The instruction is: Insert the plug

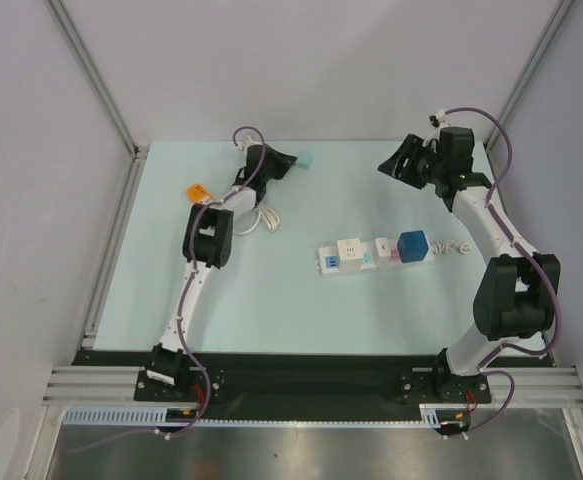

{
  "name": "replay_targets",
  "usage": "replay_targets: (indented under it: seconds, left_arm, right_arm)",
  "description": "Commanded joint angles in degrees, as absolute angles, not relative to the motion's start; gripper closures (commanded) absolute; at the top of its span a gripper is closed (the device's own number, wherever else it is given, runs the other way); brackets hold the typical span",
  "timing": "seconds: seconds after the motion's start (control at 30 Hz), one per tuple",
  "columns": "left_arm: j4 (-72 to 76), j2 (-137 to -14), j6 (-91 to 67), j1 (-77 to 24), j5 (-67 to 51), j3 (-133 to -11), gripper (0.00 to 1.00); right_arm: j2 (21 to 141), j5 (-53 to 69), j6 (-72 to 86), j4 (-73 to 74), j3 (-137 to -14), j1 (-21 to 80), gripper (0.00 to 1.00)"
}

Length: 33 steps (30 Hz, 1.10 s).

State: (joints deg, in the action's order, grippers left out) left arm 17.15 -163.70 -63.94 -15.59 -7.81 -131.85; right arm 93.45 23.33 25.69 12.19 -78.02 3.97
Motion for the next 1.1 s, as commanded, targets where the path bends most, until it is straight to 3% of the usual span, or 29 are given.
replay_targets:
  seconds: [0.0, 0.17, 0.3, 0.53, 0.6, 0.7, 0.8, 0.93, 1.07]
  left_arm:
    - [20.21, -157.6, -60.3, -20.91, -15.71, -126.76, 1.0]
    - [25.04, -149.53, -57.14, -24.87, -18.19, -117.44, 1.0]
    - [25.58, -140.04, -57.31, -24.26, -18.81, -105.35, 1.0]
    - [17.25, -116.39, -45.74, -19.6, -15.38, -85.54, 0.99]
    - [10.76, -112.17, -39.85, -19.6, -14.51, -83.94, 0.89]
    - [-3.74, -105.4, -32.36, -19.69, -13.36, -83.5, 0.62]
    - [-10.45, -100.38, -30.42, -19.69, -14.23, -80.09, 0.43]
    - [-13.01, -94.32, -29.27, -19.69, -13.8, -74.81, 0.31]
    - [-11.08, -89.49, -31.63, -19.69, -17.48, -70.41, 0.29]
  right_arm:
    - [94.83, 19.08, 22.15, 15.38, -81.04, 4.04, 0.43]
    - [100.97, 15.13, 20.66, 18.54, -86.03, 5.36, 0.38]
    - [109.58, 5.92, 16.45, 21.34, -95.16, 8.87, 0.27]
    - [126.02, 8.17, 9.07, 22.41, -111.52, 11.77, 0.2]
    - [130.75, 6.0, 8.0, 22.32, -114.24, 13.09, 0.19]
    - [137.16, 0.01, 9.31, 24.07, -121.8, 14.84, 0.17]
    - [140.61, -3.42, 11.34, 21.55, -124.98, 16.17, 0.17]
    - [143.08, -8.87, 8.97, 18.37, -124.72, 18.89, 0.16]
    - [145.19, -9.49, 8.96, 17.67, -126.12, 19.07, 0.21]
